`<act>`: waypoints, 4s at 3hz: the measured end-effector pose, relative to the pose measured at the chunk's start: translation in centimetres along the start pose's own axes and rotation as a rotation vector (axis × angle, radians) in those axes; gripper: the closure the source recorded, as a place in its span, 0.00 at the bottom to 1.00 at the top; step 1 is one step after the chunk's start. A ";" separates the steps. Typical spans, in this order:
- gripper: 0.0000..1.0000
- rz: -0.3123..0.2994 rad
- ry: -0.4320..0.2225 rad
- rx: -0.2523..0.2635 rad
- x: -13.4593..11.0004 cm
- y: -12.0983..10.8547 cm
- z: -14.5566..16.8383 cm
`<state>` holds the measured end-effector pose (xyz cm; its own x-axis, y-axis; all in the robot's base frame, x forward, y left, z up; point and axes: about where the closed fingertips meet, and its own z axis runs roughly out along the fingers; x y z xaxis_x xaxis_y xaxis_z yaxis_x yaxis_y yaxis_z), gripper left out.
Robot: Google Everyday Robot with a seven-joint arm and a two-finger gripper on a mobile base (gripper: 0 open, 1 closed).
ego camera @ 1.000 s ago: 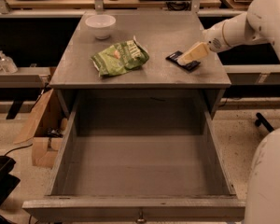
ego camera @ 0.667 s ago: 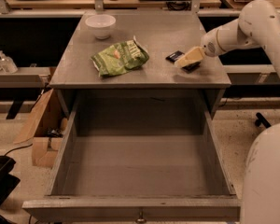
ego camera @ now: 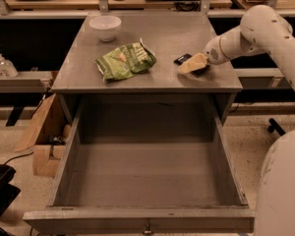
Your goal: Place rxbar blueberry into top drawer
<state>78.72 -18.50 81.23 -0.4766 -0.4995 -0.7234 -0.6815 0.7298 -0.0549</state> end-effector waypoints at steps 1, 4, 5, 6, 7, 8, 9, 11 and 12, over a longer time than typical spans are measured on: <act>0.65 0.000 0.000 0.000 -0.5 0.0 -0.5; 1.00 -0.014 0.006 0.007 -1.9 0.5 -0.9; 1.00 -0.048 -0.048 0.002 -4.1 1.1 -3.2; 1.00 -0.095 -0.119 0.000 -6.2 2.8 -6.8; 1.00 -0.107 -0.174 -0.016 -6.7 5.8 -10.2; 1.00 -0.088 -0.146 -0.033 -4.7 9.8 -11.6; 1.00 -0.062 -0.131 -0.050 -2.5 14.4 -11.9; 1.00 0.016 -0.027 -0.138 7.8 24.3 -6.3; 1.00 0.017 -0.015 -0.145 8.4 24.7 -6.1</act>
Offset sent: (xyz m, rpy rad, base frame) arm -0.0152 0.0254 -0.0086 -0.0408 0.0617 -0.0149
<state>54.51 -7.52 77.99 -0.4808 -0.4800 -0.7338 -0.7470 0.6625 0.0561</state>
